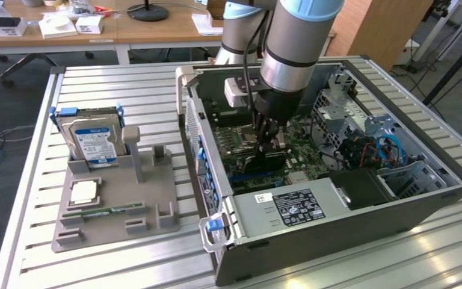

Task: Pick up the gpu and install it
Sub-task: 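Press down on the gpu until it lock into place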

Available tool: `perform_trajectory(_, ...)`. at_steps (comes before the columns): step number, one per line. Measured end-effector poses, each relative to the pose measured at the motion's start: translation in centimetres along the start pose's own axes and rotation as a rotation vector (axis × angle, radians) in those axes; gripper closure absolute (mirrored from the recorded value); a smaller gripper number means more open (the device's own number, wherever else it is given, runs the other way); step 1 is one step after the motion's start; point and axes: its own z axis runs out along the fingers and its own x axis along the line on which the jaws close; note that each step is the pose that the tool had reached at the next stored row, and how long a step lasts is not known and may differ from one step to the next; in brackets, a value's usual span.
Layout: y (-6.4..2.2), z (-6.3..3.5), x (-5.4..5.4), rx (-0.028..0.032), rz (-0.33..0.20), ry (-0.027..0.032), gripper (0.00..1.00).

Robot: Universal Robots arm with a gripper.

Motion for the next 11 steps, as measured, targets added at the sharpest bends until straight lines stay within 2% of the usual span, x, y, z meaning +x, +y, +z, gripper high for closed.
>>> perform_trajectory(11,0.01,0.04,0.00,0.0001,0.000,-0.0014,0.90)
